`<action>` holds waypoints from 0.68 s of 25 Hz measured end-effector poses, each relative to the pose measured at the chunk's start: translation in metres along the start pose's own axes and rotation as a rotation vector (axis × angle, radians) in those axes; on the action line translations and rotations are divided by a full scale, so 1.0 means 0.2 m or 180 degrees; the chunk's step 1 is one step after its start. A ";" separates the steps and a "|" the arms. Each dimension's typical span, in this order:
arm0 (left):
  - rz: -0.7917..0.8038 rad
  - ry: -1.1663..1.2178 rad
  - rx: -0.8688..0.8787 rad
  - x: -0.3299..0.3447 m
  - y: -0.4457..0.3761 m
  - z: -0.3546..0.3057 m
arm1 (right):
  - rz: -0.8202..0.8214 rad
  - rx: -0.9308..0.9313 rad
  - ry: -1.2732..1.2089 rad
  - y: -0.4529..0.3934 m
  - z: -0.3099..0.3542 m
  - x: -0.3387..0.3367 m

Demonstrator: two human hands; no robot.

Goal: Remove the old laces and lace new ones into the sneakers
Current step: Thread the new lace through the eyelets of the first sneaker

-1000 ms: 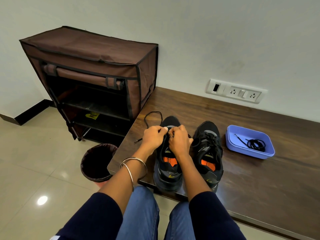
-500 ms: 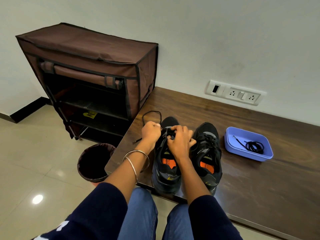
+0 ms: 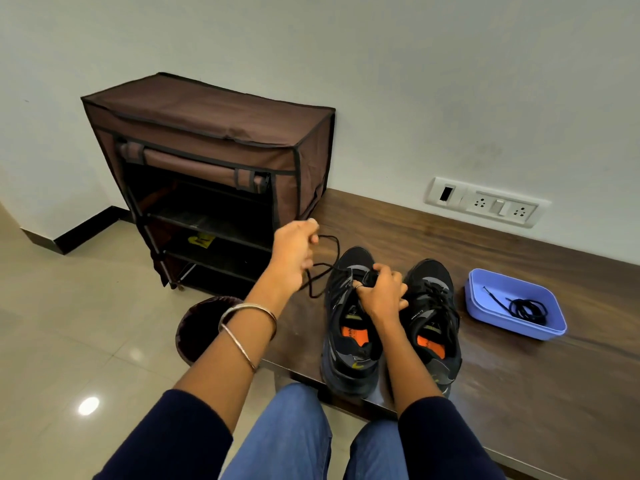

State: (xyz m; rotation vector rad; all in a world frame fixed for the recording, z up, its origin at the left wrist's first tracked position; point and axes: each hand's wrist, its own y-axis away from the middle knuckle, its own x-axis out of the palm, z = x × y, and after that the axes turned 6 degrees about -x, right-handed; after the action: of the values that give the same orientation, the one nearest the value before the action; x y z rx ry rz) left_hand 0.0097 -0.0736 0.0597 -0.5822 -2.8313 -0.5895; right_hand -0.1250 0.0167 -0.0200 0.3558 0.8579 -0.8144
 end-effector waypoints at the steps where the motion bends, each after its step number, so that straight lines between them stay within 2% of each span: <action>1: -0.0184 -0.1009 0.0125 0.02 -0.01 0.08 | 0.0228 0.0047 -0.0084 -0.01 0.00 -0.02; 3: -0.0228 -0.2636 0.0411 0.06 -0.04 0.23 | 0.0640 0.0074 -0.0133 -0.05 0.00 -0.06; 5: -0.0159 -0.3261 0.0515 0.09 -0.05 0.33 | 0.0970 0.0183 -0.0361 -0.06 0.02 -0.08; 7: -0.0270 -0.3278 0.0574 0.11 -0.06 0.36 | 0.1020 0.0416 -0.0577 -0.04 0.01 -0.07; 11: -0.0464 -0.3374 0.0733 0.10 -0.09 0.37 | 0.0591 0.0723 -0.0952 0.04 -0.05 -0.01; 17: -0.0498 -0.3502 0.1035 0.10 -0.10 0.41 | 0.0236 0.0650 -0.1168 0.08 -0.06 0.04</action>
State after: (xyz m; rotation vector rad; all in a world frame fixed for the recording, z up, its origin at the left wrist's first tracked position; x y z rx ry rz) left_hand -0.0249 -0.0488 -0.0165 -0.7905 -3.8737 0.3262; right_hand -0.1171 0.0300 -0.0334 0.3996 0.4182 -0.8672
